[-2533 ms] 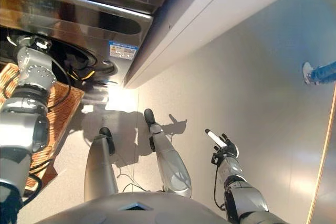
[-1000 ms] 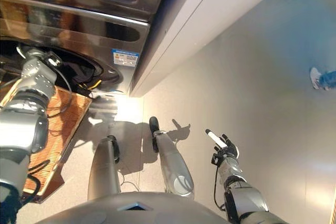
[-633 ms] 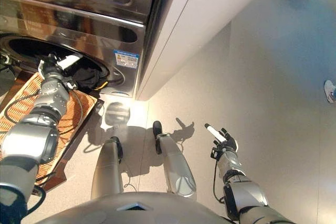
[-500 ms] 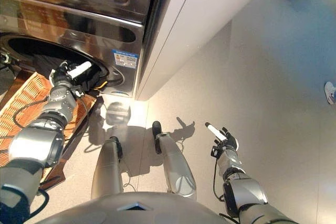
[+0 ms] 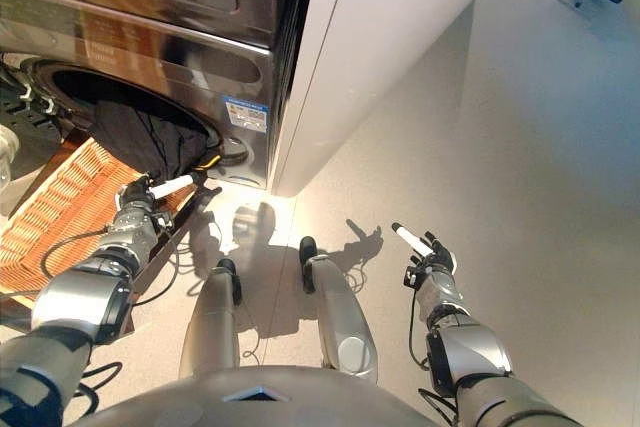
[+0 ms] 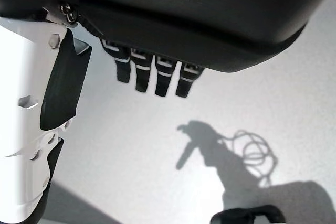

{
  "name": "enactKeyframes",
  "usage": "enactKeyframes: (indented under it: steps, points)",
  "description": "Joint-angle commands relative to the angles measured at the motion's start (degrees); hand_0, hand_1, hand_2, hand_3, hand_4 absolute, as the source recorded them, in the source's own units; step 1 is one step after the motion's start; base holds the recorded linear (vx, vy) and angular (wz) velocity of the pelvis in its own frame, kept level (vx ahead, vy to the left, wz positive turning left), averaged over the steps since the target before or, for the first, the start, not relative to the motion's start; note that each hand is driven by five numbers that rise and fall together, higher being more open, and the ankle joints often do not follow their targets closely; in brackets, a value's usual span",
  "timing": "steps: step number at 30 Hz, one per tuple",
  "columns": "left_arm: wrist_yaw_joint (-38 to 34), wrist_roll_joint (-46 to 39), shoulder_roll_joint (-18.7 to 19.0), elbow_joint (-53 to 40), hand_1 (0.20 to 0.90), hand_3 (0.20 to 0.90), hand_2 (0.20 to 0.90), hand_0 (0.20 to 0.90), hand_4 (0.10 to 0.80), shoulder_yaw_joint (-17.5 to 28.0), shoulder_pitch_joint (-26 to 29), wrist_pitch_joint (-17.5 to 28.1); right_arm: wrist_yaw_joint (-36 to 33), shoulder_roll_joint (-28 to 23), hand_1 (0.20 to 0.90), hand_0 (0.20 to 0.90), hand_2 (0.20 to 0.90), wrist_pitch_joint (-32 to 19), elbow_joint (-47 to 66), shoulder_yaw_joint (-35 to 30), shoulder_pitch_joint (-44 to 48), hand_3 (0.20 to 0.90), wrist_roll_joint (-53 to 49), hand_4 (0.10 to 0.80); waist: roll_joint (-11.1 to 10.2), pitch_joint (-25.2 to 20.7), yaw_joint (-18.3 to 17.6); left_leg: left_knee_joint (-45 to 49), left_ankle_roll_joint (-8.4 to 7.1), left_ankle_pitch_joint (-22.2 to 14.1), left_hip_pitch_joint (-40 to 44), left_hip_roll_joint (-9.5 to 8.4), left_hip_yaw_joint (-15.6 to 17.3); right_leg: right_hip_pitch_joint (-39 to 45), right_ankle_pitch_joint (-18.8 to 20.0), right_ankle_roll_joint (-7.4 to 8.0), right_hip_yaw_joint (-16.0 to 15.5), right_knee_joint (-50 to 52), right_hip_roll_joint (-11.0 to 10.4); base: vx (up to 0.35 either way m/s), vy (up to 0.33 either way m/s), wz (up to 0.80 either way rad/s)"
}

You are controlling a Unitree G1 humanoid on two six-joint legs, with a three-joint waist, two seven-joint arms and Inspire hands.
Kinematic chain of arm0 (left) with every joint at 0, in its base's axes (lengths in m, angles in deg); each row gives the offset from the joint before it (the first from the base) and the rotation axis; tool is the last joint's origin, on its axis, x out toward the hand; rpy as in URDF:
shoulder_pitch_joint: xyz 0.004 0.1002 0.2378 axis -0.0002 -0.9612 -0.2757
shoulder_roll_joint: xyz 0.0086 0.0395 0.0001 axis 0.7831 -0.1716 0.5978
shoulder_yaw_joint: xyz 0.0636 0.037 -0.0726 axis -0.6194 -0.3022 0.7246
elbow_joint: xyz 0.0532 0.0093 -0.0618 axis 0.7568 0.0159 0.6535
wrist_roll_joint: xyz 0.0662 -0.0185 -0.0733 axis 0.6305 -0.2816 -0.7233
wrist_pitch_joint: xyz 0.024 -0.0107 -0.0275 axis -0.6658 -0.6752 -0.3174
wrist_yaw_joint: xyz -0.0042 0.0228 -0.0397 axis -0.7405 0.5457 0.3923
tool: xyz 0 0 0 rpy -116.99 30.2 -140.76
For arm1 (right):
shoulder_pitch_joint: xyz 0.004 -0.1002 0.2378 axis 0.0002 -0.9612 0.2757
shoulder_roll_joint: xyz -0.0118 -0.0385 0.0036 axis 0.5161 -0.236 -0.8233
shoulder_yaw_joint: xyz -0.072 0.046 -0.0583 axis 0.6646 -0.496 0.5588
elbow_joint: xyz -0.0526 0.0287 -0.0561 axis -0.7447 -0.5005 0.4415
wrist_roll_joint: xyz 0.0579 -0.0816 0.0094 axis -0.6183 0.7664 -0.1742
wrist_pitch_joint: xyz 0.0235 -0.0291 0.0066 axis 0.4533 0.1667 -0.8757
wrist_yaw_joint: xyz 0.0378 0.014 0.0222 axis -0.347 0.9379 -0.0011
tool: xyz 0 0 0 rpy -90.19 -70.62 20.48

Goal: Pick up the clothes and place them into the washing machine

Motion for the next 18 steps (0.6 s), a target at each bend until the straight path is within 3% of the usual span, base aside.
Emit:
enactKeyframes:
  steps: [1, 9, 18]
  points:
    - [-0.18, 3.42, -0.35, 0.6, 0.9, 0.9, 0.9, 0.9, 0.8, 1.4, 0.67, 2.48, -1.85, -6.71, 0.9, 0.9, 0.9, -1.98, -2.26, -2.31, -0.84, 0.9, 0.11, 0.8, 1.64, -1.48, -0.63, -2.47, -0.03, 3.43, -0.18, -0.81, 0.16, 3.77, 3.39, -1.47, 0.28, -9.03, 1.98, 0.019, 0.007, 0.08]
    - [-4.83, 3.34, -2.64, -3.6, 0.9, 0.9, 0.9, 0.9, 0.8, 3.78, -6.05, 6.1, -2.34, -5.05, 0.9, 0.9, 0.9, -3.2, -1.5, -4.59, -3.96, 0.9, -1.35, 0.8, 1.51, -0.19, 1.36, -5.86, -0.25, 4.37, 5.38, -2.2, -0.21, 8.89, 2.28, -1.73, 0.16, -10.25, 1.25, 0.043, -0.005, 0.07]
    - [-5.02, 5.44, -4.94, -1.37, 0.9, 0.9, 0.9, 0.9, 0.8, 4.9, -13.3, 6.01, -3.03, -3.88, 0.9, 0.9, 0.9, -3.31, -2.44, -6.64, -7.25, 0.9, -1.77, 0.8, 1.39, 0.84, 2.9, -14.37, -0.78, 7.4, 15.34, -3.36, -0.68, 19.03, 2.33, -1.05, -0.17, -15.64, -0.11, 0.073, -0.005, 0.12]
